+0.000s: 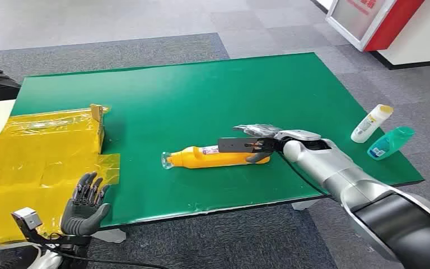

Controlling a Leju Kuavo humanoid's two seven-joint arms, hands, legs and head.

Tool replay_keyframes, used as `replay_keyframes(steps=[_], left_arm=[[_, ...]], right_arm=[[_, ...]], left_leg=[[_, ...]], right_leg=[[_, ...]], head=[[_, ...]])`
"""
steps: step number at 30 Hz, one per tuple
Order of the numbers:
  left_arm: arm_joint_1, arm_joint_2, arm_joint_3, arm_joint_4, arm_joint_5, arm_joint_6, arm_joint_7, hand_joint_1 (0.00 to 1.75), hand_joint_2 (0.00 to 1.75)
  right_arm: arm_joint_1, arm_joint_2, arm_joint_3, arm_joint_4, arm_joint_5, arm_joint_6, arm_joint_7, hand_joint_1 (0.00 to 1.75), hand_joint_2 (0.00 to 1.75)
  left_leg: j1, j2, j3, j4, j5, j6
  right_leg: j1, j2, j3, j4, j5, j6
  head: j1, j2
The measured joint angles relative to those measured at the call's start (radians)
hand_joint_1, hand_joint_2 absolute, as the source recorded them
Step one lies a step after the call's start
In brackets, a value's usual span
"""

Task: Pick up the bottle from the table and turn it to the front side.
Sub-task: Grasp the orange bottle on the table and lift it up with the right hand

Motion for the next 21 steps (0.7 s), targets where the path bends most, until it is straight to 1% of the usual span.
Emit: replay_keyframes(steps=[5, 9, 14, 21], left_arm=[[0.000, 0.000, 0.002, 0.000, -0.001, -0.007, 0.000, 0.00, 1.75], [0.000, 0.000, 0.003, 0.000, -0.001, -0.011, 0.000, 0.00, 1.75], [0.000, 0.000, 0.003, 0.000, -0.001, -0.012, 0.000, 0.00, 1.75], [-0.004, 0.000, 0.003, 0.000, -0.001, -0.014, 0.000, 0.00, 1.75]], right_arm=[[-0.012, -0.023, 0.035, 0.001, -0.021, 0.033, 0.009, 0.00, 1.75], [-0.014, -0.036, 0.059, 0.009, -0.028, 0.038, 0.007, 0.00, 1.75], [-0.017, -0.042, 0.081, 0.023, -0.036, 0.048, 0.006, 0.00, 1.75], [-0.018, -0.042, 0.109, 0.085, -0.050, 0.042, 0.006, 0.00, 1.75]], left_leg=[[0.000, 0.000, 0.000, 0.000, 0.000, 0.000], [0.000, 0.000, 0.000, 0.000, 0.000, 0.000], [0.000, 0.000, 0.000, 0.000, 0.000, 0.000], [0.000, 0.000, 0.000, 0.000, 0.000, 0.000]], right_leg=[[0.000, 0.000, 0.000, 0.000, 0.000, 0.000], [0.000, 0.000, 0.000, 0.000, 0.000, 0.000], [0.000, 0.000, 0.000, 0.000, 0.000, 0.000], [0.000, 0.000, 0.000, 0.000, 0.000, 0.000]], head=[[0.000, 0.000], [0.000, 0.000], [0.000, 0.000], [0.000, 0.000]])
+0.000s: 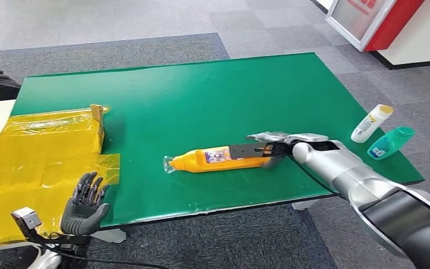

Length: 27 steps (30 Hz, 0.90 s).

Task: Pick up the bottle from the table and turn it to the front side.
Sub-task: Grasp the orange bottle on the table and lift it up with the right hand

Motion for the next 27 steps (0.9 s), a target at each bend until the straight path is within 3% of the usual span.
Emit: replay_keyframes(steps=[1, 3, 5, 7, 18, 23, 27], left_arm=[[-0.001, 0.000, 0.000, 0.000, 0.000, 0.000, 0.000, 0.00, 1.75], [-0.002, 0.000, 0.000, 0.000, -0.003, 0.000, 0.000, 0.00, 1.75], [-0.004, 0.000, 0.000, 0.000, -0.006, 0.000, 0.000, 0.00, 1.75], [-0.005, 0.000, 0.000, 0.000, -0.006, 0.000, 0.000, 0.00, 1.75], [-0.018, -0.004, -0.007, 0.007, -0.021, 0.008, 0.001, 0.00, 1.75], [-0.032, -0.033, -0.041, 0.016, -0.044, 0.047, 0.015, 0.00, 1.75], [-0.058, -0.054, -0.070, 0.031, -0.050, 0.072, 0.020, 0.00, 1.75]], right_arm=[[0.001, 0.000, 0.003, 0.008, 0.000, -0.001, 0.000, 0.00, 1.75], [0.003, 0.000, 0.009, 0.022, -0.001, -0.001, -0.003, 0.27, 1.75], [0.005, 0.000, 0.014, 0.033, -0.003, -0.001, -0.007, 1.14, 1.75], [0.007, 0.000, 0.017, 0.041, -0.008, -0.002, -0.013, 1.75, 1.75], [0.022, -0.020, 0.023, 0.045, -0.047, -0.033, -0.035, 1.75, 1.75], [0.131, -0.152, -0.008, -0.089, -0.146, -0.085, -0.065, 1.75, 1.75], [0.288, -0.258, -0.090, -0.272, -0.231, -0.149, -0.081, 1.75, 1.75]], left_leg=[[0.000, 0.000, 0.000, 0.000, 0.000, 0.000], [0.000, 0.000, 0.000, 0.000, 0.000, 0.000], [0.000, 0.000, 0.000, 0.000, 0.000, 0.000], [0.000, 0.000, 0.000, 0.000, 0.000, 0.000], [0.000, 0.000, 0.001, 0.001, 0.000, 0.001], [0.000, -0.009, 0.000, 0.002, 0.000, 0.004], [-0.001, -0.009, 0.000, 0.003, -0.002, 0.007]], right_leg=[[0.000, 0.000, 0.000, 0.000, 0.000, 0.000], [0.000, 0.000, 0.000, 0.000, 0.000, 0.000], [0.000, 0.000, 0.000, 0.000, 0.000, 0.000], [0.000, 0.000, 0.000, 0.000, 0.000, 0.000], [0.000, -0.001, 0.000, -0.001, 0.000, 0.001], [0.000, -0.009, 0.005, -0.002, -0.002, 0.003], [-0.001, -0.009, 0.006, -0.004, -0.002, 0.005]], head=[[0.000, 0.000], [0.000, 0.000], [0.000, 0.000], [0.000, 0.000], [0.000, 0.000], [0.000, 0.000], [0.000, 0.000]])
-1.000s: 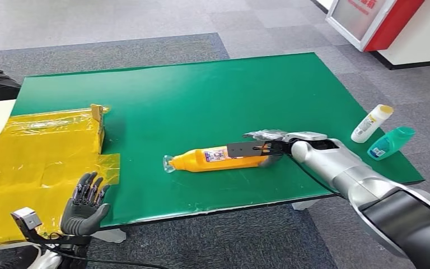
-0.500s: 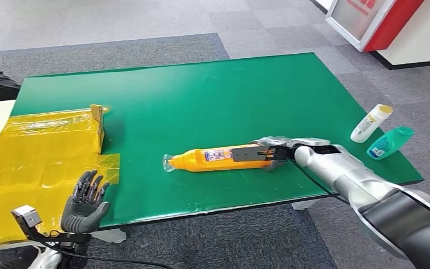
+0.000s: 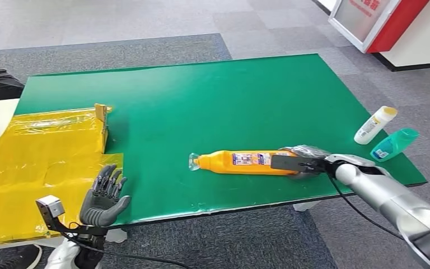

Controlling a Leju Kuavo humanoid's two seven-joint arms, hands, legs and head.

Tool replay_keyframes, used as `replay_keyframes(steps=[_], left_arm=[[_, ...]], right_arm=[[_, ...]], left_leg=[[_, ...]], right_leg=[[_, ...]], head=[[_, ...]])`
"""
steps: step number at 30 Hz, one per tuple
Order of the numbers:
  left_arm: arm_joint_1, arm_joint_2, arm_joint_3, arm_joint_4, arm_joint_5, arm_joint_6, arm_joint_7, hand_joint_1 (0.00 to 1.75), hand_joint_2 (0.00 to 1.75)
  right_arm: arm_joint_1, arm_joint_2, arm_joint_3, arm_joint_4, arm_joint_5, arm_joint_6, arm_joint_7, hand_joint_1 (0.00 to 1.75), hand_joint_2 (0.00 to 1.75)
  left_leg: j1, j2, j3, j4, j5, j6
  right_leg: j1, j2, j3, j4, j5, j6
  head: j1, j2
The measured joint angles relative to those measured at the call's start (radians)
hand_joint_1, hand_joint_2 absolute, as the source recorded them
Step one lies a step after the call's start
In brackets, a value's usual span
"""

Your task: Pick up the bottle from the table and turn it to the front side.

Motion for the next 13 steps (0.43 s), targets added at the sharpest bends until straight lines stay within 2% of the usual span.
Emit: replay_keyframes(steps=[3, 6, 8, 12, 13], left_arm=[[-0.020, -0.013, -0.018, 0.003, -0.011, 0.024, 0.006, 0.00, 1.75], [-0.018, -0.017, -0.033, -0.026, -0.043, 0.084, 0.027, 0.00, 1.75], [0.004, -0.010, -0.033, -0.083, -0.051, 0.105, 0.046, 0.00, 1.75], [0.054, 0.013, -0.018, -0.197, -0.055, 0.094, 0.061, 0.00, 1.75], [0.060, 0.016, -0.015, -0.208, -0.057, 0.092, 0.062, 0.00, 1.75]], right_arm=[[0.135, -0.040, -0.094, -0.148, -0.048, -0.051, -0.022, 1.75, 1.75], [0.235, -0.023, -0.187, -0.279, -0.049, -0.068, -0.044, 1.75, 1.75], [0.265, 0.036, -0.220, -0.346, -0.021, -0.071, -0.039, 1.75, 1.75], [0.279, 0.200, -0.221, -0.414, -0.003, -0.084, -0.026, 1.75, 1.75], [0.280, 0.220, -0.219, -0.419, -0.004, -0.086, -0.026, 1.75, 1.75]], left_leg=[[0.000, 0.000, -0.001, 0.000, -0.001, 0.001], [0.000, 0.002, -0.002, -0.001, -0.001, 0.000], [0.000, 0.006, -0.001, -0.001, -0.002, -0.002], [0.001, 0.010, 0.000, -0.002, -0.001, -0.005], [0.001, 0.010, 0.000, -0.002, -0.001, -0.005]], right_leg=[[0.000, 0.000, 0.000, 0.000, 0.000, 0.000], [0.000, 0.002, -0.001, 0.001, 0.000, 0.000], [0.001, 0.007, -0.003, 0.001, 0.000, -0.001], [0.002, 0.010, -0.006, 0.004, -0.001, -0.003], [0.002, 0.010, -0.007, 0.004, -0.001, -0.004]], head=[[0.000, 0.000], [0.000, 0.000], [0.000, 0.000], [-0.001, 0.000], [-0.001, 0.000]])
